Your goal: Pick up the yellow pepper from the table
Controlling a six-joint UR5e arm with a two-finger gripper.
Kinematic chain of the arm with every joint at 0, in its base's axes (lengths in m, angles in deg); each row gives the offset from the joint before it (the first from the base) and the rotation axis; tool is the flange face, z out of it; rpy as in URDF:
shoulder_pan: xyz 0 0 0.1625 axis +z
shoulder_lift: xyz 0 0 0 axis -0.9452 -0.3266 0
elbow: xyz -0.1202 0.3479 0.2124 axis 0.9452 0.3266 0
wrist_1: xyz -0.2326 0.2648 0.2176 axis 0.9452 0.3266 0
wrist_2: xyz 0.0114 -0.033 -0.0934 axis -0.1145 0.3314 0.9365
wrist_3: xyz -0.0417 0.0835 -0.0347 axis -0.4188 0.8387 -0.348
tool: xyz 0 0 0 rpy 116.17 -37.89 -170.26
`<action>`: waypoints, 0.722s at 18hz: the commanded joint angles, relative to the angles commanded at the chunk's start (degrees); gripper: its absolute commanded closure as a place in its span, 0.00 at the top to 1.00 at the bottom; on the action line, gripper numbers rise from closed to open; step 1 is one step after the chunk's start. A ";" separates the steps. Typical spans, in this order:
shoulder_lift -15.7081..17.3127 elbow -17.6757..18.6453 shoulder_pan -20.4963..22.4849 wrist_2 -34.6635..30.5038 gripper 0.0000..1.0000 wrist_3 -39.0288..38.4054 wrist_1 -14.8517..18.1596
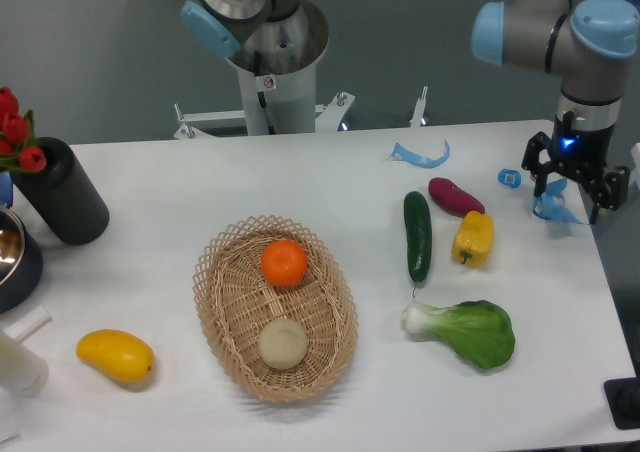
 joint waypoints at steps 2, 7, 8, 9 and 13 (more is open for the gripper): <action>0.00 0.26 -0.17 0.00 1.00 0.17 -0.26; -0.17 0.00 -0.35 -0.09 1.00 -0.35 -0.18; -0.26 0.00 -0.53 -0.17 1.00 -0.61 -0.09; -0.35 0.17 -0.53 -0.18 1.00 -0.62 -0.17; -0.53 0.88 -0.53 -0.18 1.00 -0.62 -0.09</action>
